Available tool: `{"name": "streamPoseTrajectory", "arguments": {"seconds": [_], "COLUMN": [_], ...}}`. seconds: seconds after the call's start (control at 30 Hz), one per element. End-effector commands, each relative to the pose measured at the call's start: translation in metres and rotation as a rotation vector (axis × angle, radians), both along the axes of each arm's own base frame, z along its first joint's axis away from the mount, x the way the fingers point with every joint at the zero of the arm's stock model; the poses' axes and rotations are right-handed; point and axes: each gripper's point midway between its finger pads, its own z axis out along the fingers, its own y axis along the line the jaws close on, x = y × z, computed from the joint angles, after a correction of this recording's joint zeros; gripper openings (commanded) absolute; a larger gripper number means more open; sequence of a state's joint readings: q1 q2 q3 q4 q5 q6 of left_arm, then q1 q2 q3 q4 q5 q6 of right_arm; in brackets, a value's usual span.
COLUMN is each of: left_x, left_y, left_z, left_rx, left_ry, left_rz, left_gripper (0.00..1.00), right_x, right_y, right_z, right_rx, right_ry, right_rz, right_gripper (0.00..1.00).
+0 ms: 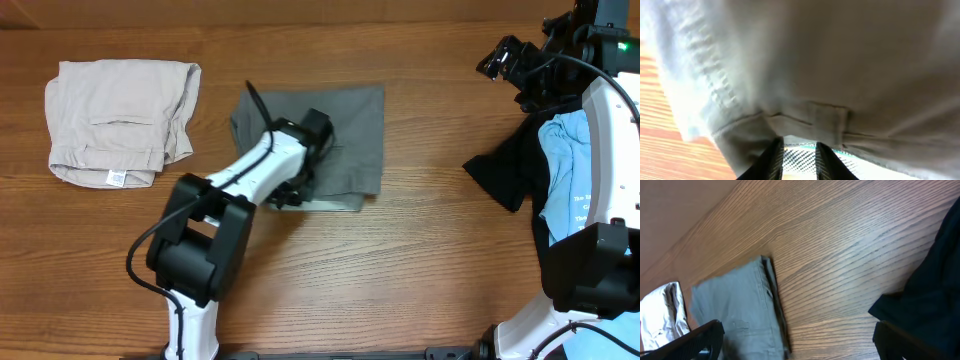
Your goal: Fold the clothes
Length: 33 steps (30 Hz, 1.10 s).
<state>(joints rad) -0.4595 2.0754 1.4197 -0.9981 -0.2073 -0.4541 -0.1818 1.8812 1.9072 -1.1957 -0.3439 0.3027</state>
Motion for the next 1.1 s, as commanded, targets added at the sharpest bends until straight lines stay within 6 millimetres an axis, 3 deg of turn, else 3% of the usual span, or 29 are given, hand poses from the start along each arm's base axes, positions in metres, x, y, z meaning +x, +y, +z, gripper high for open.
{"name": "streamPoseTrajectory", "arguments": {"seconds": [0.0, 0.07, 0.13, 0.17, 0.23, 0.27, 0.3, 0.57, 0.8, 1.07], "left_x": [0.004, 0.012, 0.029, 0.032, 0.036, 0.036, 0.035, 0.028, 0.029, 0.021], "left_y": [0.012, -0.005, -0.01, -0.01, -0.009, -0.009, -0.008, 0.02, 0.054, 0.056], "left_z": [-0.006, 0.012, 0.049, 0.057, 0.083, 0.087, 0.09, 0.072, 0.03, -0.001], "left_rx": [-0.051, -0.171, -0.222, -0.225, -0.23, -0.23, -0.23, -0.181, -0.194, -0.222], "left_ry": [0.068, 0.077, 0.029, 0.019, -0.007, -0.01, -0.011, 0.009, -0.008, -0.011], "left_rz": [-0.061, -0.086, -0.076, -0.074, -0.068, -0.057, -0.044, 0.165, 0.304, 0.315], "left_gripper": [0.25, 0.29, 0.39, 0.45, 0.66, 0.9, 1.0, 1.0, 1.0, 1.0], "right_x": [0.001, 0.001, 0.001, 0.001, 0.001, 0.001, 0.001, 0.001, 0.001, 0.001], "right_y": [0.002, 0.002, 0.002, 0.002, 0.002, 0.002, 0.002, 0.002, 0.002, 0.002], "right_z": [0.001, 0.001, 0.001, 0.001, 0.001, 0.001, 0.001, 0.001, 0.001, 0.001], "right_rx": [0.002, 0.002, 0.002, 0.002, 0.002, 0.002, 0.002, 0.002, 0.002, 0.002], "right_ry": [-0.006, -0.006, -0.006, -0.007, -0.007, -0.007, -0.007, -0.007, -0.006, -0.007], "right_rz": [0.008, 0.008, 0.008, 0.008, 0.008, 0.008, 0.008, 0.008, 0.008, 0.008], "right_gripper": [1.0, 1.0, 1.0, 1.0, 1.0, 1.0, 1.0, 1.0, 1.0, 1.0]}}
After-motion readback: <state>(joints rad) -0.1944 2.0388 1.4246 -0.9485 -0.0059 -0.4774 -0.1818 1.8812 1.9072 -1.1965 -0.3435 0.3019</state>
